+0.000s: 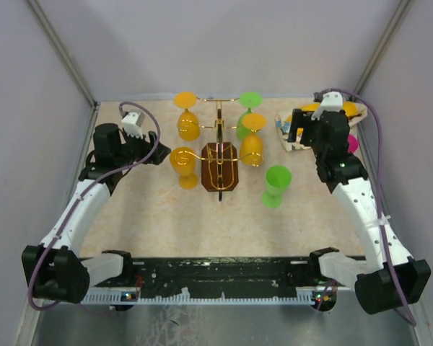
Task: Place the wine glass upside down on the wine glass rack
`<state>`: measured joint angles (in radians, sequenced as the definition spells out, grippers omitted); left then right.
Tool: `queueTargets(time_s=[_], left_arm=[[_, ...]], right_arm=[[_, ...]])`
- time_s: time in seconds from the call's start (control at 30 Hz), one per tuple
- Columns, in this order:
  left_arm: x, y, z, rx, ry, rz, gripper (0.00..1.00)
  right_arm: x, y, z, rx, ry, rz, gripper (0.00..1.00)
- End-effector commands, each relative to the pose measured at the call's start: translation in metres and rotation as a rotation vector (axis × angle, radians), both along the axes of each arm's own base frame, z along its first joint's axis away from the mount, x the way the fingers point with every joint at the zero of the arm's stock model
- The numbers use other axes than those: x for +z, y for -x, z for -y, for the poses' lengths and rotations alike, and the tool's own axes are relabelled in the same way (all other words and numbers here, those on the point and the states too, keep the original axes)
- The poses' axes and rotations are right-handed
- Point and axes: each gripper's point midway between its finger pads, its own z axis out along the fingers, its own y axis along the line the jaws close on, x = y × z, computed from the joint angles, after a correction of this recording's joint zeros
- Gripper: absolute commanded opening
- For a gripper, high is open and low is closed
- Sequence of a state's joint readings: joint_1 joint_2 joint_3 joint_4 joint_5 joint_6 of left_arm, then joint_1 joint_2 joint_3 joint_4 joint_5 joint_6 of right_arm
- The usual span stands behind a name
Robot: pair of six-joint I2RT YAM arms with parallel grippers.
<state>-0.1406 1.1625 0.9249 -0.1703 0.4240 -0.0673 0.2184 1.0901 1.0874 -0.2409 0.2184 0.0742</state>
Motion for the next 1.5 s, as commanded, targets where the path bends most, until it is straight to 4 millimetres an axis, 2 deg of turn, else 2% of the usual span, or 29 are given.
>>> queueTargets(time_s=[0.0,0.17,0.33,0.53,0.73,0.97,1.1,1.23,1.33,1.47], left_arm=[[0.018,-0.01,-0.008,0.072,0.001,0.075,0.78],[0.029,-0.028,-0.016,0.122,-0.027,0.11,0.79],[0.032,-0.039,-0.013,0.115,-0.019,0.123,0.79],[0.022,-0.031,0.01,-0.008,0.039,0.065,0.8],[0.011,-0.023,0.003,0.013,0.008,0.051,0.8],[0.016,-0.021,-0.001,0.034,-0.002,0.061,0.8],[0.02,-0.022,-0.004,0.046,-0.012,0.067,0.8],[0.026,-0.024,-0.006,0.06,-0.016,0.084,0.8],[0.034,-0.028,-0.009,0.079,-0.019,0.102,0.8],[0.051,-0.039,-0.024,0.184,-0.027,0.134,0.8]], right_arm=[[-0.034,0.052,-0.002,0.029,-0.055,-0.239,0.86],[-0.064,0.09,-0.016,0.108,-0.113,-0.398,0.84],[-0.095,0.11,-0.017,0.115,-0.115,-0.497,0.83],[-0.093,0.111,-0.016,0.11,-0.132,-0.46,0.83],[-0.107,0.11,-0.023,0.135,-0.146,-0.509,0.83],[-0.124,0.103,-0.024,0.134,-0.134,-0.544,0.75],[-0.132,0.098,-0.028,0.136,-0.147,-0.568,0.64],[-0.13,0.093,-0.029,0.132,-0.151,-0.553,0.42],[-0.128,0.091,-0.026,0.12,-0.142,-0.542,0.29],[-0.121,0.087,-0.021,0.101,-0.117,-0.522,0.09]])
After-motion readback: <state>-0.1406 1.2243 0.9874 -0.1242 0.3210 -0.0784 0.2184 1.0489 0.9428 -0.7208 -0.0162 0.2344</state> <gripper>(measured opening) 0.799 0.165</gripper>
